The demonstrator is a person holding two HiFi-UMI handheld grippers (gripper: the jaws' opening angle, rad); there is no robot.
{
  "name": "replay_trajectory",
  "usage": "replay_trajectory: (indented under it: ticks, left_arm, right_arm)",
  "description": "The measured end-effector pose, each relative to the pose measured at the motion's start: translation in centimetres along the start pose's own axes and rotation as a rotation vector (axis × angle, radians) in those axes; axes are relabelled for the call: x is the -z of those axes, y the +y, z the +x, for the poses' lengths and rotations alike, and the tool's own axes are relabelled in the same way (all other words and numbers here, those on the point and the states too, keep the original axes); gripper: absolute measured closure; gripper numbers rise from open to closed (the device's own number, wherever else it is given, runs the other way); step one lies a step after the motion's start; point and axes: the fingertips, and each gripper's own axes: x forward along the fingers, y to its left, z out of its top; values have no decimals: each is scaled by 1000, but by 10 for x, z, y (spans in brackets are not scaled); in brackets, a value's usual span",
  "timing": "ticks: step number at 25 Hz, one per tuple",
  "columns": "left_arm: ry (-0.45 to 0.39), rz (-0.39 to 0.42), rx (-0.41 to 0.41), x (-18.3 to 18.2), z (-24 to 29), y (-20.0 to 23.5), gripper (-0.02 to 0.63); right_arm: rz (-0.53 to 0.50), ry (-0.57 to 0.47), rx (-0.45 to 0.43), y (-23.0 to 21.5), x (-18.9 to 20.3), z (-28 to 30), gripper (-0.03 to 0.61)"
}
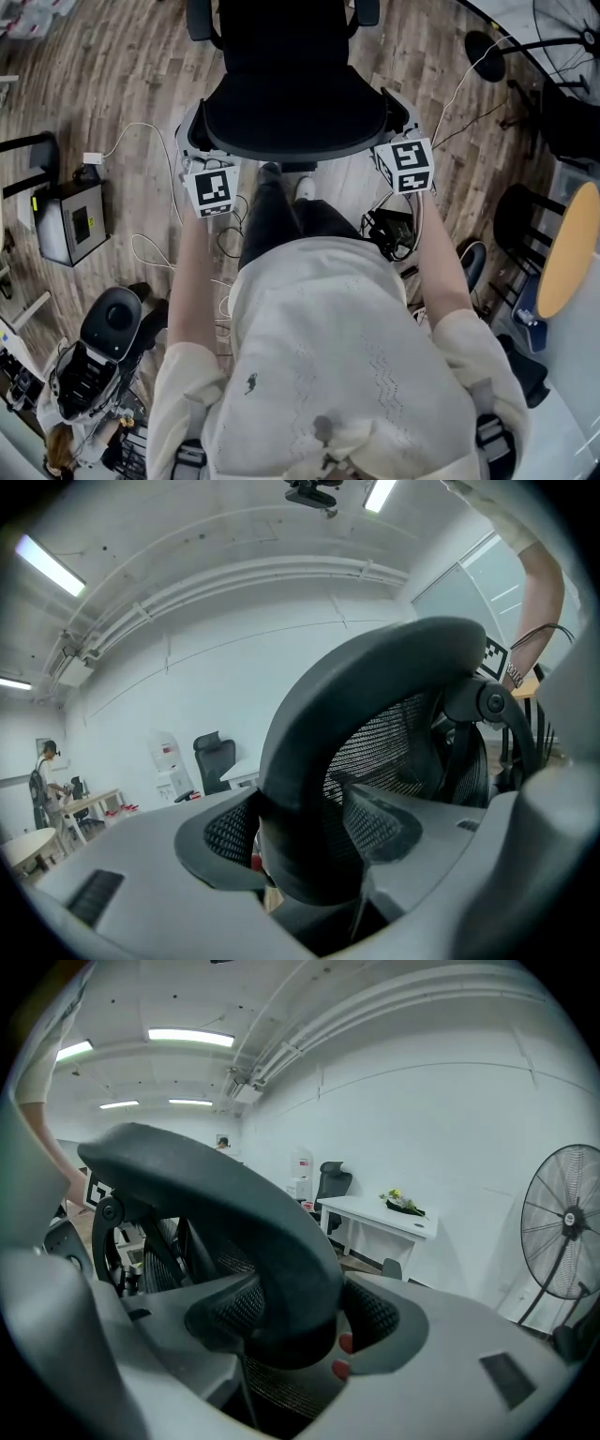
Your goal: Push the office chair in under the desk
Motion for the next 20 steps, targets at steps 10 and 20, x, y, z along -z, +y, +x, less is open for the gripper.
replay_trajectory:
  ticks: [10,20]
  left_arm:
    - [-4,11,7,0,19,9,311]
    - [-16,19,27,-3,42,18,311]
  right_arm:
    - [9,-2,3,-8,-5,15,305]
    - [27,-10,18,-19,-10,29,307]
